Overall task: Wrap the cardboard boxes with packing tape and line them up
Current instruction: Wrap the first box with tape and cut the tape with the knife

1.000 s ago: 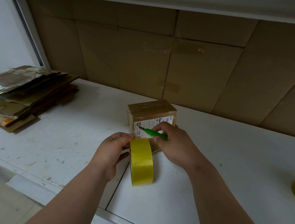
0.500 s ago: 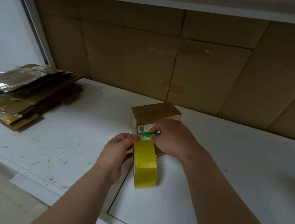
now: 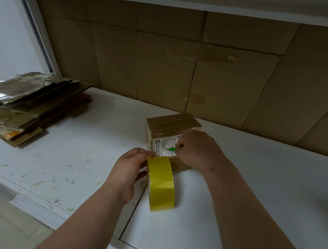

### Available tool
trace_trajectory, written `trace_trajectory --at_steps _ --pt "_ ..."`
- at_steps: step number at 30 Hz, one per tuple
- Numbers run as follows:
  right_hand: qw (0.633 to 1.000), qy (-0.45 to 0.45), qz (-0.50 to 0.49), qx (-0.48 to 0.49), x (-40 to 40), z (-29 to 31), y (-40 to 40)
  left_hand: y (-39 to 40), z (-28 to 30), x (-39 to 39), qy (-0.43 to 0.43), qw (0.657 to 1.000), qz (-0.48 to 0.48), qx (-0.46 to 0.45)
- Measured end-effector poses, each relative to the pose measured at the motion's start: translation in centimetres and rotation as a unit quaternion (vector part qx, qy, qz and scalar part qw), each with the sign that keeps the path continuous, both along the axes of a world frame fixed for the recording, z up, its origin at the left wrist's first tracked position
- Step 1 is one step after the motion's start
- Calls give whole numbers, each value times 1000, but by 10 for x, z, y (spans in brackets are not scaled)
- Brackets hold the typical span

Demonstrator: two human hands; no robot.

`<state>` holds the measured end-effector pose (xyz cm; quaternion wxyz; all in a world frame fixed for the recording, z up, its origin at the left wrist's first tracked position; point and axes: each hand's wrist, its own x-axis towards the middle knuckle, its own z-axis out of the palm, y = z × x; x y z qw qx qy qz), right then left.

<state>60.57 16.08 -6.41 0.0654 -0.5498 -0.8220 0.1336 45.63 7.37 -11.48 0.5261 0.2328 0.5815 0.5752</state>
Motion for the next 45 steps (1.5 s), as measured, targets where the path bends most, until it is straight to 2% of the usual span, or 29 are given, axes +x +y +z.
trace_trajectory --at_steps 6,9,12,16,18,20,22,24,26,29,31,33,35,36,38,40,43,45 --pt "998 9 -65 -18 34 -16 -1 2 0 -2 -7 1000 9 -15" --pt "996 16 -70 -44 42 -34 -10 3 0 -2 -20 999 3 -27" --pt "995 -15 -66 -79 46 -51 -20 4 -1 -2 -27 999 0 -36" --pt "994 -75 -83 -22 41 -54 -26 3 2 0 -24 999 -3 -41" --pt "995 6 -101 -13 32 -51 -26 3 4 1 -25 999 -4 -41" --pt "977 168 -110 -72 20 -44 -28 3 5 2 -27 999 -6 -42" --pt "931 309 -101 -164 3 -34 -33 3 5 2 -26 999 -8 -43" --pt "885 386 -113 -234 -11 -29 -36 4 4 1 -24 999 -8 -43" --pt "848 436 -136 -267 -23 -33 -35 4 2 -1 -20 999 -8 -45" --pt "814 483 -152 -285 -32 -40 -32 4 2 -4 -18 999 -13 -44" --pt "806 490 -161 -289 -35 -42 -29 2 5 -6 -18 999 -21 -40" --pt "821 475 -152 -277 -37 -41 -27 1 7 -7 -1 999 -23 -40" --pt "833 466 -145 -262 -37 -43 -25 3 7 -11 74 996 7 -39" --pt "830 472 -149 -258 -36 -44 -24 4 5 -14 144 988 37 -31" --pt "819 489 -158 -257 -34 -47 -22 10 7 -24 331 941 64 14" --pt "815 496 -158 -255 -33 -50 -22 22 13 -31 470 877 28 92" --pt "811 506 -160 -249 -32 -50 -23 45 23 -31 578 801 -65 140" --pt "812 505 -160 -244 -30 -51 -23 52 22 -31 605 779 -109 125"
